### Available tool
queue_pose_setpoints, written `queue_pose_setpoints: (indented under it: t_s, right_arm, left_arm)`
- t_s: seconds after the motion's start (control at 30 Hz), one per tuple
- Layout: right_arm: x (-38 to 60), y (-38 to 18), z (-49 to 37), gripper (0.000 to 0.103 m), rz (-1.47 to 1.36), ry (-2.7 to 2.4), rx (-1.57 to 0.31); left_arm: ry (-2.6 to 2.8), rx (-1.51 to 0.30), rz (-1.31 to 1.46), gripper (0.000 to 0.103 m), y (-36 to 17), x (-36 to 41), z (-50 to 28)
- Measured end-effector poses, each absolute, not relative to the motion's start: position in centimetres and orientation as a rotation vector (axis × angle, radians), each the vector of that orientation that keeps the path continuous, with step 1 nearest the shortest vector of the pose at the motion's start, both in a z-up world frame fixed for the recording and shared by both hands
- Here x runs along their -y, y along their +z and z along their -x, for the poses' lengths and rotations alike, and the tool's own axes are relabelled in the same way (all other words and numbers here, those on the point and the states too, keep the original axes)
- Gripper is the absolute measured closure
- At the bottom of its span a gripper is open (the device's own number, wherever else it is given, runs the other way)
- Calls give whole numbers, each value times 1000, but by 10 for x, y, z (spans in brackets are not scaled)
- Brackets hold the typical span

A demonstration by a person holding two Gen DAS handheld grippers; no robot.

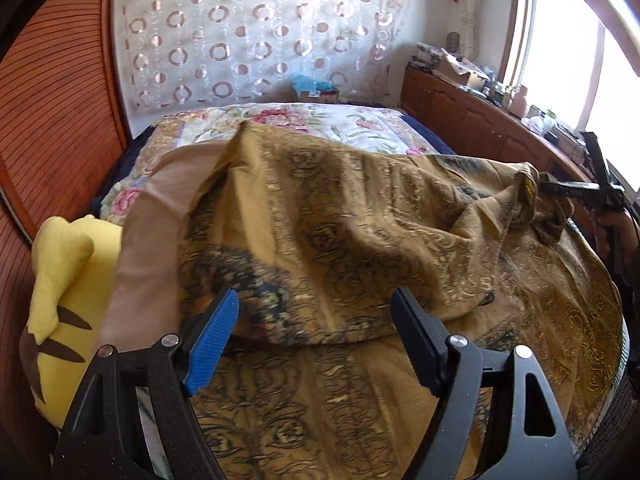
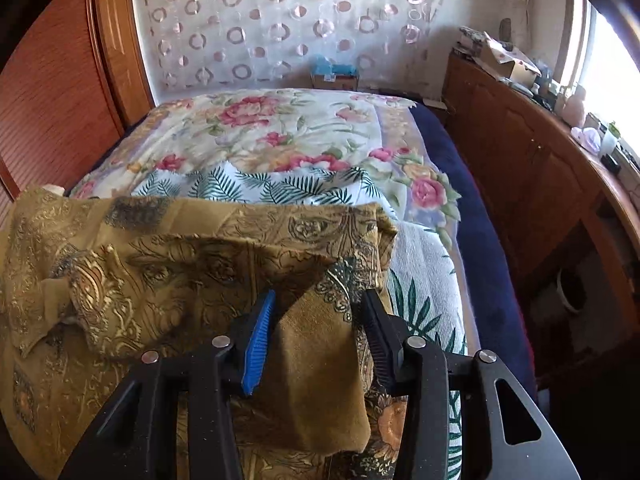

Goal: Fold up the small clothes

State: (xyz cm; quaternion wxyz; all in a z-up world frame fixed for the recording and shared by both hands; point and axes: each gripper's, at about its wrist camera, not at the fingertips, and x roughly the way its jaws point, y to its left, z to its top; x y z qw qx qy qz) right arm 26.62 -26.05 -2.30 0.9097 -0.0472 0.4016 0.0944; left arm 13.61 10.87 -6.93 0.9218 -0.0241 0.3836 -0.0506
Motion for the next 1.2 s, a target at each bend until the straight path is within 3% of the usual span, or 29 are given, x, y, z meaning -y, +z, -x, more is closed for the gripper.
queue_pose_setpoints:
  t_s: [0.27,0.37,0.63,0.7,0.97,1.1,1.2]
  right_arm:
    - [265,13,-204,97,141,350,-661]
    - [271,21,-165,97,174,368,-590]
    - [296,-8,-104,97,181,407,-653]
    - [302,-11,-96,86,176,394,-680]
    - [309,7,-64,71,153,411,-666]
    - [307,10,-50,58,119,415,-636]
    - [313,12,-49,57,64,405,-632]
  left_arm:
    - [-45,-792,78,24,-75,-133,-139]
    - [-54,-798,90,34,-77,-136,-141]
    - [-31,-797,79,36,-77,-140,-142]
    - [-24,-797,80,36,-76,-141,-143]
    - [-29,-796,66,36,-77,-138,-149]
    - [-19,-810,56,39,-81,-140,-158]
    - [-11,-832,43,54,-85,-141,-165]
